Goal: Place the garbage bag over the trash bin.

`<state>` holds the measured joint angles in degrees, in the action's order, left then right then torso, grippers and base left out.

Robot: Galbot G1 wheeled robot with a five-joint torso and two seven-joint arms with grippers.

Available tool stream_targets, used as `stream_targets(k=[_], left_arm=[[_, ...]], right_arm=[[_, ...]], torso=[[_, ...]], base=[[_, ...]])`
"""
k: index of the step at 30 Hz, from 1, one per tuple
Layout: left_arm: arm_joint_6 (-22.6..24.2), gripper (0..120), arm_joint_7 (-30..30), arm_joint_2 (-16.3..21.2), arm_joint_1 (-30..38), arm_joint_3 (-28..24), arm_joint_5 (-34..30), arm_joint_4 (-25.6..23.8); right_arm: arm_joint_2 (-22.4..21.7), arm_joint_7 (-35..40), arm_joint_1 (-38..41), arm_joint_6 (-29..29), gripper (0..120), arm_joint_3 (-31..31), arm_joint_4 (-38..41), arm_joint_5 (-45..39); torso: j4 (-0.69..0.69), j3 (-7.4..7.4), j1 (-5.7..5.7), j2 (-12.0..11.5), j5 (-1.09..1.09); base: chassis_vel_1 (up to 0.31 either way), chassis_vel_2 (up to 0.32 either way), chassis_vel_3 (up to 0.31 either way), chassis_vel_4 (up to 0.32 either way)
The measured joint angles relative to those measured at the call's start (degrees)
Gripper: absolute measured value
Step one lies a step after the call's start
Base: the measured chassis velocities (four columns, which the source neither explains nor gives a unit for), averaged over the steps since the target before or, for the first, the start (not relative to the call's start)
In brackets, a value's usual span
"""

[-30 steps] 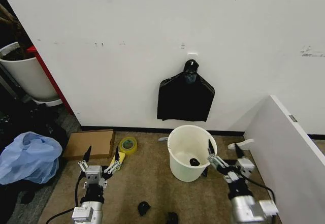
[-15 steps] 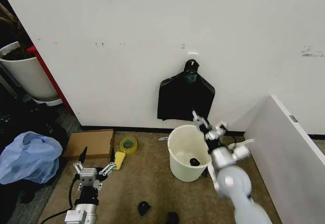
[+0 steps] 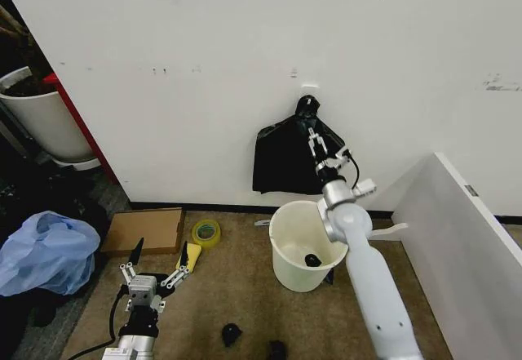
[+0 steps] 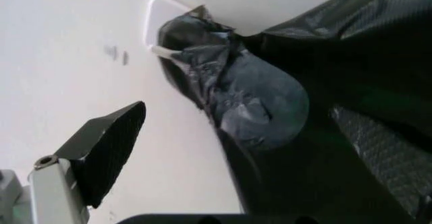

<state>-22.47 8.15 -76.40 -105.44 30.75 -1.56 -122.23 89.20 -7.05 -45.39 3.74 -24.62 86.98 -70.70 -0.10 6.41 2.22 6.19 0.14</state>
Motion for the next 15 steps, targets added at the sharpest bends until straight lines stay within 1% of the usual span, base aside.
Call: stream_targets(k=[8,14,15], left_arm=[[0.1,99,0.0,-0.6,-0.7,0.0,0.1,-0.9],[0.0,100,0.1,-0.7,-1.3,0.0,0.6,-2.0],[0.0,100,0.1,-0.6,-1.5,0.0,0.7,-2.6]], right_arm=[[0.8,-0.4,0.6,0.0,100,-0.5,-1.9,1.2],[1.2,0.1,2.0,0.0,100,0.2,-1.8,2.0],[1.3,0.2,2.0,0.2,96,0.1,-1.4,1.6]], torso=[[-0.01,0.00,0.00,0.0,0.01],[0.00,-0.01,0.00,0.0,0.00],[-0.01,0.00,0.00,0.0,0.01]], base=[[0.000,0.000,0.000,0.000],[0.000,0.000,0.000,0.000],[0.000,0.000,0.000,0.000]])
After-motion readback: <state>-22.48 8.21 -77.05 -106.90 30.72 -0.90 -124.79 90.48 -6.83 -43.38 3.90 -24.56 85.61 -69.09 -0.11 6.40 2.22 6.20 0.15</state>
